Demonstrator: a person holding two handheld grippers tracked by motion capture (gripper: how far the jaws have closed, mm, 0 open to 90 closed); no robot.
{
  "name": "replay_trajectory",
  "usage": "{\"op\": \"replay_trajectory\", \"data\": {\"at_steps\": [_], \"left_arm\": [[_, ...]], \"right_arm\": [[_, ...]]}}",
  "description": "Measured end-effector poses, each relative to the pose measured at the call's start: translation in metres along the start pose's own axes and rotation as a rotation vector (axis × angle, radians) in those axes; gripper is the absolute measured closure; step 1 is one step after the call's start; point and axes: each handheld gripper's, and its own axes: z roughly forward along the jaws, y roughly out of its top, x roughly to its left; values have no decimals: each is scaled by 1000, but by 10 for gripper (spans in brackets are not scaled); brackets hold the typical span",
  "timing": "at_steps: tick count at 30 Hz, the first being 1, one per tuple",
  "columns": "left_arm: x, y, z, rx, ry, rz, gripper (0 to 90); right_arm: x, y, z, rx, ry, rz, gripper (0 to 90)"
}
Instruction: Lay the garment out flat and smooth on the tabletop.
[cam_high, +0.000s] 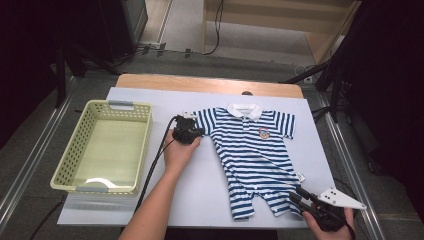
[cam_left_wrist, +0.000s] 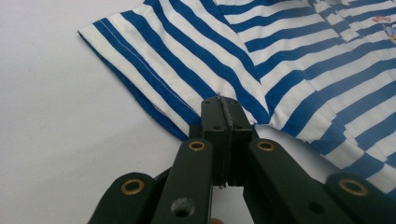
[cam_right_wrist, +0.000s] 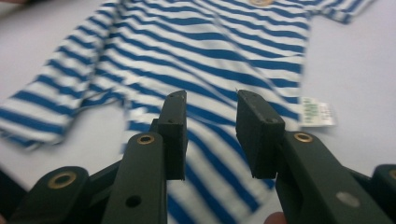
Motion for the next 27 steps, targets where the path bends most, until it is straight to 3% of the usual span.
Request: {"op": "replay_trajectory", "data": {"at_steps": [3, 5, 8, 10, 13, 22, 27], "left_arm": [[1, 0, 0, -3, -8, -25, 898], [1, 0, -1, -7, -27, -18, 861], [-6, 0, -4, -37, -22, 9, 675], [-8, 0, -9, -49, -76, -4, 596], [-20, -1, -17, -66, -83, 26, 465], [-47, -20, -41, -79, -135, 100, 273], [-56, -34, -54, -74, -166, 116, 128]], "right_arm": [[16, -4, 0, 11, 31, -35, 620], [23, -8, 3, 28, 51, -51, 620], [30, -11, 8, 54, 64, -71, 620], [30, -10, 10, 62, 77, -72, 618], [30, -12, 14, 73, 81, -69, 614], [33, -17, 20, 103, 81, -81, 582], [35, -17, 22, 109, 82, -84, 577]]}}
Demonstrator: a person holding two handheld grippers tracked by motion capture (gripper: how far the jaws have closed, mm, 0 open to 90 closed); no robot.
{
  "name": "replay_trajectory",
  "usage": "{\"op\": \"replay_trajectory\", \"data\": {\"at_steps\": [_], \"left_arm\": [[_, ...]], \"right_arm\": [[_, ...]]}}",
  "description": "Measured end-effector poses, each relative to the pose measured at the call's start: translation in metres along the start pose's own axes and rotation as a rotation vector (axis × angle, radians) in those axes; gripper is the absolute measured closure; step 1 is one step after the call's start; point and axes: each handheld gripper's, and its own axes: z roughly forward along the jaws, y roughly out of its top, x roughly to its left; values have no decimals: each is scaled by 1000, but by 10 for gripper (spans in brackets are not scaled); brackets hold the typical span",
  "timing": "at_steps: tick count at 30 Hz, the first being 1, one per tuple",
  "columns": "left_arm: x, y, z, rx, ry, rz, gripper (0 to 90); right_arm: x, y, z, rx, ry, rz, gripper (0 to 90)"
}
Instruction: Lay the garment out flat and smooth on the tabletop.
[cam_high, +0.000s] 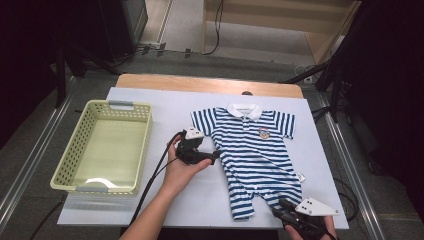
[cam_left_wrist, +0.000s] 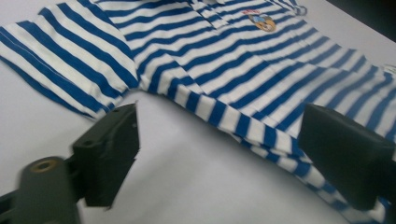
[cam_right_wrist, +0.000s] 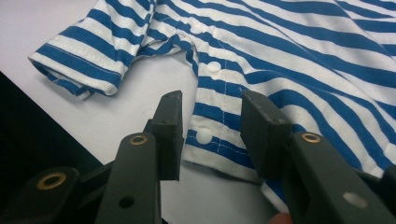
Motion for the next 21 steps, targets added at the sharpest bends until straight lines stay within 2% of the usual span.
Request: {"op": "replay_trajectory", "data": {"at_steps": [1, 7, 12, 16, 19, 21], "left_arm": [[-2, -3, -3, -7, -20, 1, 120], [-18, -20, -19, -28, -45, 22, 19], [-27, -34, -35, -48, -61, 37, 19], [-33, -44, -44, -42, -57, 47, 19], [-35, -51, -50, -40, -63, 48, 19], [-38, -54, -52, -34, -61, 60, 19]], "right_arm": [[0, 0, 0, 2, -2, -1, 580], [1, -1, 4, 17, -3, -5, 582], [5, -2, 6, 26, -22, -17, 588], [6, -2, 7, 37, -64, -36, 699], [4, -2, 6, 38, -56, -15, 726], [3, -1, 6, 40, -18, 23, 731]]}}
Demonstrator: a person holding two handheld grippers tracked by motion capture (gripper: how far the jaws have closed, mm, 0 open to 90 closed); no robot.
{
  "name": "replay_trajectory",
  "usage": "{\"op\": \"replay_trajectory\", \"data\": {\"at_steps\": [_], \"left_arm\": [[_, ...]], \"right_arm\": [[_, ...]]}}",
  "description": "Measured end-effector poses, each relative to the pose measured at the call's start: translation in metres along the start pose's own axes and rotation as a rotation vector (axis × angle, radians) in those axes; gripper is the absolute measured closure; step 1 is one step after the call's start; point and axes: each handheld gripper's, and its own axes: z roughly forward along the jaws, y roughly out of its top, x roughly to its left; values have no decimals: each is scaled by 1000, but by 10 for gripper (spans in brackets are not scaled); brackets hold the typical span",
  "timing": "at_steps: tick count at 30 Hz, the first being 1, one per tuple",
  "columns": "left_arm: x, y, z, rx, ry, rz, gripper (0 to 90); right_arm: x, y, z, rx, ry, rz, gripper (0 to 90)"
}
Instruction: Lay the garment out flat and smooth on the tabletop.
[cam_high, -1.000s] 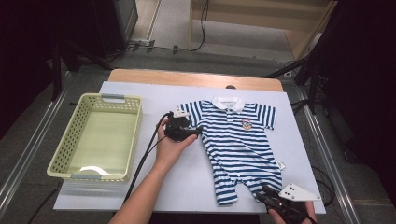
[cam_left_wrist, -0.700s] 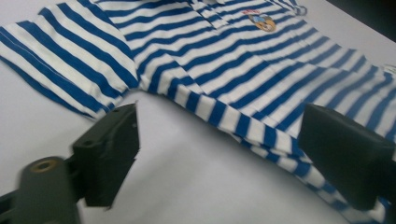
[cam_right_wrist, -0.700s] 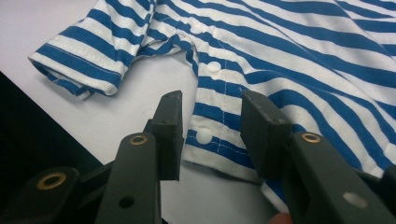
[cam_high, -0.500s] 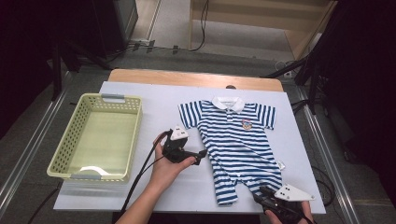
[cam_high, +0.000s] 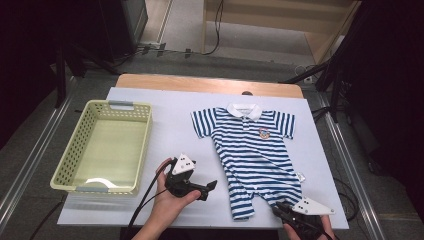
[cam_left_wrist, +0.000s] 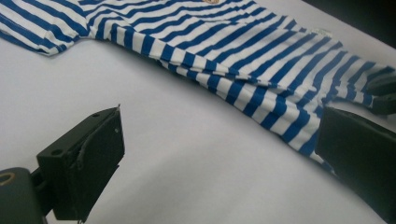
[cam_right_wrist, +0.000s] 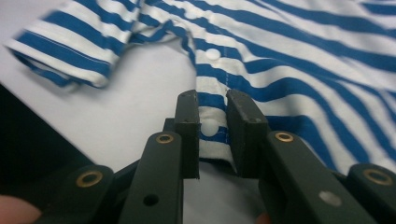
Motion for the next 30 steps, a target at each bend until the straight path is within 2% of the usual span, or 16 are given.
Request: {"op": "replay_trajectory", "data": {"at_steps": [5, 7, 17, 30], "left_arm": [[-4, -3, -6, -5, -9, 7, 19], [-6, -3, -8, -10, -12, 11, 19], [-6, -5, -11, -11, -10, 11, 20], [-6, -5, -12, -21, -11, 11, 20]], "right_arm": [[10, 1, 0, 11, 32, -20, 731], [15, 0, 0, 13, 30, -37, 731], [26, -2, -4, 12, 38, -49, 729], [25, -2, -2, 25, 56, -57, 719]]}}
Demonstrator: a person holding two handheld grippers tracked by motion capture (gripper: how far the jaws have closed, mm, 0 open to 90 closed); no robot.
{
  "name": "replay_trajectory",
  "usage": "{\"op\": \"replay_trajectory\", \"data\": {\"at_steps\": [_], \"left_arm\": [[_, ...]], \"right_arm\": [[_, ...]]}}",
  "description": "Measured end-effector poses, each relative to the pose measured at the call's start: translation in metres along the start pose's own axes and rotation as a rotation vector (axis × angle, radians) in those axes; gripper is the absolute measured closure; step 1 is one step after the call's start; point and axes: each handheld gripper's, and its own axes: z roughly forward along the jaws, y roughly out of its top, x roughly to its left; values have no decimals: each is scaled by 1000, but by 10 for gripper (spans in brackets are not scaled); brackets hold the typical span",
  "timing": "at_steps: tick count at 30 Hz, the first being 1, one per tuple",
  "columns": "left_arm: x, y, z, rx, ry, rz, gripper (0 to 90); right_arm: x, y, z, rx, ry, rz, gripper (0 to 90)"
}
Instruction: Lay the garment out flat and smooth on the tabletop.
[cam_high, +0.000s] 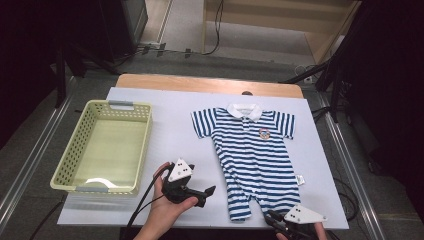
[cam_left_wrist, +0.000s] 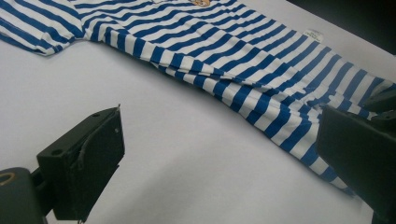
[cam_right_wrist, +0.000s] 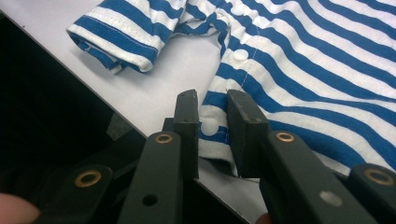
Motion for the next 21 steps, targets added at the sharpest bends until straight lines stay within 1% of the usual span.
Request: {"op": "replay_trajectory", "data": {"at_steps": [2, 4, 6, 7, 8, 11, 15, 17, 20, 21], "left_arm": [[0, 0, 0, -2, -1, 0, 19], [-1, 0, -1, -1, -1, 1, 20], [-1, 0, -1, -2, -1, 0, 19], [-1, 0, -1, -3, 0, 1, 19], [-1, 0, -1, -3, -2, 3, 19], [-1, 0, 0, -2, -2, 5, 19], [-3, 0, 1, -2, -6, 7, 20], [-3, 0, 1, -2, -5, 11, 19], [-6, 0, 1, -5, -10, 10, 20], [-7, 0, 1, -4, -10, 10, 20]], "right_arm": [[0, 0, 0, -5, 11, -2, 682], [0, 0, 0, -16, 27, -15, 587], [0, 0, -2, -46, 52, -16, 499], [0, 1, -4, -68, 54, -18, 465], [0, 2, -7, -90, 48, -21, 418], [-3, 4, -16, -152, 36, -11, 313], [-12, 5, -28, -220, 1, 10, 195], [-17, 4, -33, -243, -13, 24, 142], [-23, 3, -39, -266, -27, 34, 112], [-25, 2, -40, -275, -31, 39, 84]]}}
